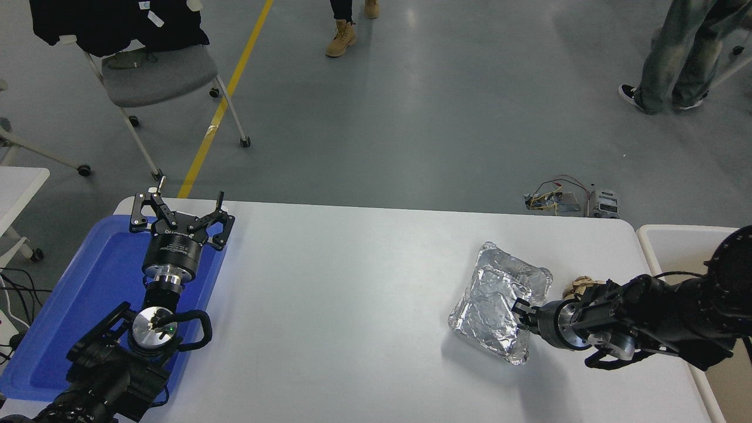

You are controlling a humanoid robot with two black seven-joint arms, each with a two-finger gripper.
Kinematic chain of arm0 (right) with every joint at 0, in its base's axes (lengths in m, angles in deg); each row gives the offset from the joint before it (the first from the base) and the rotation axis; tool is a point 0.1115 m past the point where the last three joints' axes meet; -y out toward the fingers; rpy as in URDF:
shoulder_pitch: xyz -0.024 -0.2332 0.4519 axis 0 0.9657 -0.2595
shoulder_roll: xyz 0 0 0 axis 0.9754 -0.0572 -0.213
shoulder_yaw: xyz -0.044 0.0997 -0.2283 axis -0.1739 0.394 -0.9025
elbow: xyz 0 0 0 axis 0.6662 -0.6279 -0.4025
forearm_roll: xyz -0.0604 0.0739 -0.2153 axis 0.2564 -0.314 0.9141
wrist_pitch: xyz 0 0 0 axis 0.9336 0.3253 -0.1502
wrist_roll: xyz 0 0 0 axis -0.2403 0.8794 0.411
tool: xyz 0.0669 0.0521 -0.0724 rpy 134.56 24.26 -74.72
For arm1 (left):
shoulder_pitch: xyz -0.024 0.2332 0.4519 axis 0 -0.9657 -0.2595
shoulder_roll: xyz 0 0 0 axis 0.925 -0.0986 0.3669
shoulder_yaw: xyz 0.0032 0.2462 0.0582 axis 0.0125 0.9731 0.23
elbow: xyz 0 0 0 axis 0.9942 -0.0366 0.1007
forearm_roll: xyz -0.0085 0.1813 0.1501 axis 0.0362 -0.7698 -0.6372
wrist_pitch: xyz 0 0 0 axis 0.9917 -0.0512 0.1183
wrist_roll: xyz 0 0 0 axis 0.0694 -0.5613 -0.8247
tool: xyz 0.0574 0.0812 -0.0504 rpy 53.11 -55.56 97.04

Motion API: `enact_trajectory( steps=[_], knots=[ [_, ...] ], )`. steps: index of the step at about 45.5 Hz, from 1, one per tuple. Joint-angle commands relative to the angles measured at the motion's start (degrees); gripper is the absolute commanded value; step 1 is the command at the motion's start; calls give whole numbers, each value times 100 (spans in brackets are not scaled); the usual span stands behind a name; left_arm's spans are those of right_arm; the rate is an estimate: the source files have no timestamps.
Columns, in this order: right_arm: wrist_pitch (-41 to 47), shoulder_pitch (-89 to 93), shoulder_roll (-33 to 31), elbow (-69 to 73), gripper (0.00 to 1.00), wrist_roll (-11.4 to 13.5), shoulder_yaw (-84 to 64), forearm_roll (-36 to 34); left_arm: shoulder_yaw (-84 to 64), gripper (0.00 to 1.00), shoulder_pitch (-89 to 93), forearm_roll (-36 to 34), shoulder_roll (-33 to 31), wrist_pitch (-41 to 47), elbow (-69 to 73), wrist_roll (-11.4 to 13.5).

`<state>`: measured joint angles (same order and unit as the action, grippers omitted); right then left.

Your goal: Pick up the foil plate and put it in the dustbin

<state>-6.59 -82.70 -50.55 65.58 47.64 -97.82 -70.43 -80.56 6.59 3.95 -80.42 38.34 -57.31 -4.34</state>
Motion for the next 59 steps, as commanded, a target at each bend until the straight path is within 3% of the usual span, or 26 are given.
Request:
enact_trajectory(
  steps=[1, 11, 26, 59],
  knots=[
    [55, -307, -153, 89, 0, -1, -102, 108, 1, 100, 0, 0, -4, 0, 0, 0],
    [432, -992, -698, 396, 0, 8, -251, 504, 1, 100, 0, 0, -5, 0, 0, 0],
    [1724, -2768, -1542, 529, 0, 34, -884, 1216, 1, 100, 0, 0, 4, 0, 0, 0],
    [4053, -5247, -2193, 529, 0, 61, -1297, 2447, 1, 100, 0, 0, 4, 0, 0, 0]
  ],
)
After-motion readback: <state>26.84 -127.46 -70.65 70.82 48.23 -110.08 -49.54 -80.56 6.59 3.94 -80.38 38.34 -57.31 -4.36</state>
